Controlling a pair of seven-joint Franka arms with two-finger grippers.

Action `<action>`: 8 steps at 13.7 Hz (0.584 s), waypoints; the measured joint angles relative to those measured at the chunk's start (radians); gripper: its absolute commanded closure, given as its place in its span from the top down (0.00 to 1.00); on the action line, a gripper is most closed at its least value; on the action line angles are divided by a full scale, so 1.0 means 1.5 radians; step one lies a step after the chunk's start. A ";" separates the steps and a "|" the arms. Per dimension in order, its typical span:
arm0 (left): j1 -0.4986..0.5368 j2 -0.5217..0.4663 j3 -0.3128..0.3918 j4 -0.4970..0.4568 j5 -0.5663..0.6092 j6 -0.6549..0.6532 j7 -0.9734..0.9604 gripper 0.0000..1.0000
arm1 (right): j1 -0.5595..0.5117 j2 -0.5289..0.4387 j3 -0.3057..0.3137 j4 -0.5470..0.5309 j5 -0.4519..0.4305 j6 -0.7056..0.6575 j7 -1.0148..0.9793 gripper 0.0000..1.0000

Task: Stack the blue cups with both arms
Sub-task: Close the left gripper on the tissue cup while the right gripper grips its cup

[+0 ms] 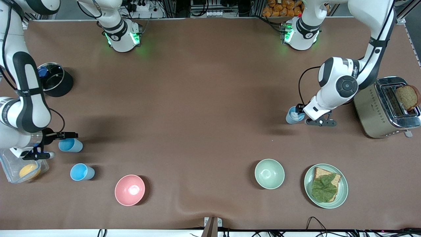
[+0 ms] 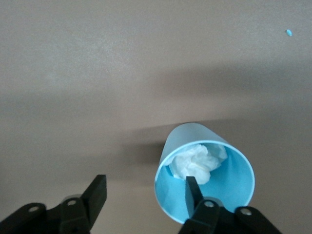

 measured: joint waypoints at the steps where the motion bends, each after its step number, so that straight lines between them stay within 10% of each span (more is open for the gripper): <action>1: 0.000 0.005 0.000 0.000 0.000 0.006 0.000 0.00 | 0.007 0.000 0.001 0.003 0.000 0.000 0.000 1.00; 8: -0.006 0.008 -0.056 0.014 -0.001 0.015 -0.084 0.00 | 0.029 -0.001 0.002 0.016 -0.001 0.000 0.000 1.00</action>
